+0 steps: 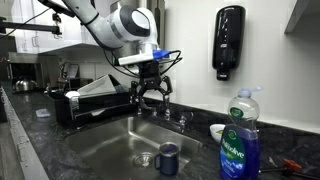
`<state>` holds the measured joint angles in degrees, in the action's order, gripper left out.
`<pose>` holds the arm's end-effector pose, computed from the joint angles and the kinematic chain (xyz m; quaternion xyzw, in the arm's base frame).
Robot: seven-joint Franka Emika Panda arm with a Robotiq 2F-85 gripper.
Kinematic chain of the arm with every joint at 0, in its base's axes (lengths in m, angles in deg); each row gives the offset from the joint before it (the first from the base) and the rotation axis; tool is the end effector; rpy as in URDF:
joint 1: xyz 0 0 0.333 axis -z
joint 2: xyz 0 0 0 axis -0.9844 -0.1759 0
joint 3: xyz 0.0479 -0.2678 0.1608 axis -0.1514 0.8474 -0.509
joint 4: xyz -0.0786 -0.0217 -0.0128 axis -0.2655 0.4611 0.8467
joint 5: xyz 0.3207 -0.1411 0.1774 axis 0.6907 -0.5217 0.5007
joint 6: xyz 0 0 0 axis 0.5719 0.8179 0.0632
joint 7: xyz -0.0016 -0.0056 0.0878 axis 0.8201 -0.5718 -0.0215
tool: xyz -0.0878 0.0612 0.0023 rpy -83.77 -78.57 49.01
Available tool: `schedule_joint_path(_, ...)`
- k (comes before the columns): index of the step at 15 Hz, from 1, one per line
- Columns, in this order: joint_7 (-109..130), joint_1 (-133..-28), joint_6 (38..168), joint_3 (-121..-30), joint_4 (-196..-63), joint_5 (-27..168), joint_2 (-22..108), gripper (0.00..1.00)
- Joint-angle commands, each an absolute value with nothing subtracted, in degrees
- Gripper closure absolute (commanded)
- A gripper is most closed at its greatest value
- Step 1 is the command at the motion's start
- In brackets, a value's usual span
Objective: Put the blue cup under the tap in the sink and fill it with water
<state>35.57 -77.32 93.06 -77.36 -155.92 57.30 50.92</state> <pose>0.5625 -0.0579 0.3535 0.9679 0.2195 -0.0539 0.1098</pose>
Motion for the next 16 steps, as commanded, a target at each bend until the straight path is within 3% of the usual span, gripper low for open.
schedule_joint_path(1,34.2,-77.4,88.2,-78.0,-158.9,61.7,56.2,0.0)
schedule_joint_path(16,35.2,-79.3,85.5,-77.9,-164.6,69.1,67.5,0.0)
